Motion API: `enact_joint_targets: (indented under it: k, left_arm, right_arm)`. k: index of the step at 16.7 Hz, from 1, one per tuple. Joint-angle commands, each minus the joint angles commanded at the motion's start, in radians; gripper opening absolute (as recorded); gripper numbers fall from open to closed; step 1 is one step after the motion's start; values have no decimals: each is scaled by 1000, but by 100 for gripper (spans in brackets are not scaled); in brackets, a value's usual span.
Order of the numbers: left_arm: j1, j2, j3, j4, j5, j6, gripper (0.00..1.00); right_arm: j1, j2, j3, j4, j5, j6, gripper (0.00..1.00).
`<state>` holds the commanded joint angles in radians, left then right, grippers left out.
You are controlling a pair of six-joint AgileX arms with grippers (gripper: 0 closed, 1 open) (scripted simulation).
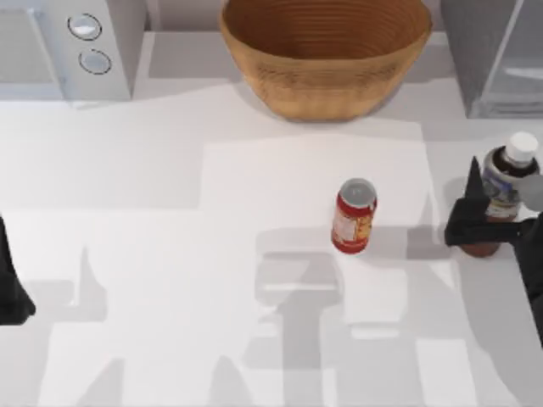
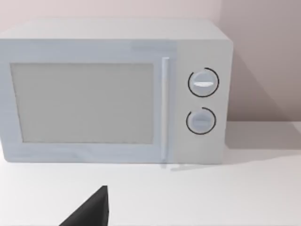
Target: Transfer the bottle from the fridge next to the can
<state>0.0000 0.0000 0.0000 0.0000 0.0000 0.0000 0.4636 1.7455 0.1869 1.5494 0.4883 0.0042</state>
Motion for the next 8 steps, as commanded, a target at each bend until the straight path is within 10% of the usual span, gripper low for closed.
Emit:
enact_joint_targets:
  k: [8]
  left_arm:
    - [0, 0, 0, 0, 0, 0, 100]
  right_arm:
    - [-80, -375, 64, -359, -68, 27, 100]
